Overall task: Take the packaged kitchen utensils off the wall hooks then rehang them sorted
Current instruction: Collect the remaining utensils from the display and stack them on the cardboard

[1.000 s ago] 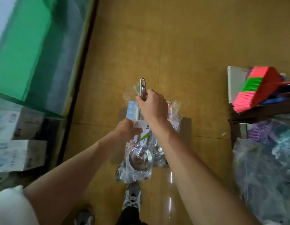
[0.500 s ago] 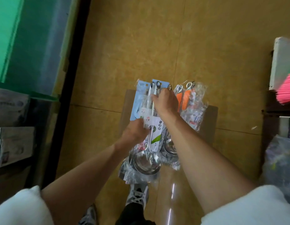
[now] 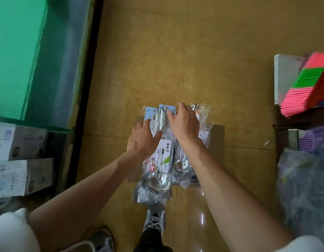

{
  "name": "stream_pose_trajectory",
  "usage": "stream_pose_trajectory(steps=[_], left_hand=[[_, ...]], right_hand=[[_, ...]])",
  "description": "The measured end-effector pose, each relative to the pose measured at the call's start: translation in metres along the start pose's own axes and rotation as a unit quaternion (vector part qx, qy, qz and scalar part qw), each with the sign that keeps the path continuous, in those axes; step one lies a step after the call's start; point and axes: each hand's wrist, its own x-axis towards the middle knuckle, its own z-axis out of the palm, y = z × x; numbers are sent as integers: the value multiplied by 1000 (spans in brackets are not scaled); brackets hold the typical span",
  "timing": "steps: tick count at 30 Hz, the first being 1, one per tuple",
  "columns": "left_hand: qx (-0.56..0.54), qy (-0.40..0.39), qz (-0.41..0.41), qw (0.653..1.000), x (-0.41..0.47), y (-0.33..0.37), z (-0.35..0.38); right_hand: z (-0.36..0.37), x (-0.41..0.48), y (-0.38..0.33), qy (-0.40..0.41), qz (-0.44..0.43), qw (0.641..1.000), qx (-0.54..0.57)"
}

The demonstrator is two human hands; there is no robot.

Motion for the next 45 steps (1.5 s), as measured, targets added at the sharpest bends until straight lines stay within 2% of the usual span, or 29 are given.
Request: stream_pose_trajectory(steps=[5,9,14,19,23,27,34,45], left_hand=[[36,32,50,998,-37,56,-56],[119,85,129,981,-80,96,-104],[227,192,259,919,-146,144,-167],[272,218,362,865,-234,212,-212],[277,225,438,825,-302,267,-214],[267,218,500,794,-365,328,-182],[268,190,607,723,-495,408,-62],[277,76,738,611,-722,444,151]], right_hand=[[-73,-30,-12,42,14,999,13],[-146,-75,-8,84,16,996,-12],[-246,-155,15,177,22,983,-41],[-341,-242,32,253,64,963,-72],[-396,-315,57,305,110,942,-82],[-437,-391,107,355,157,918,-85],[-461,-543,230,368,273,883,-103],[-421,-802,385,383,446,806,-70]])
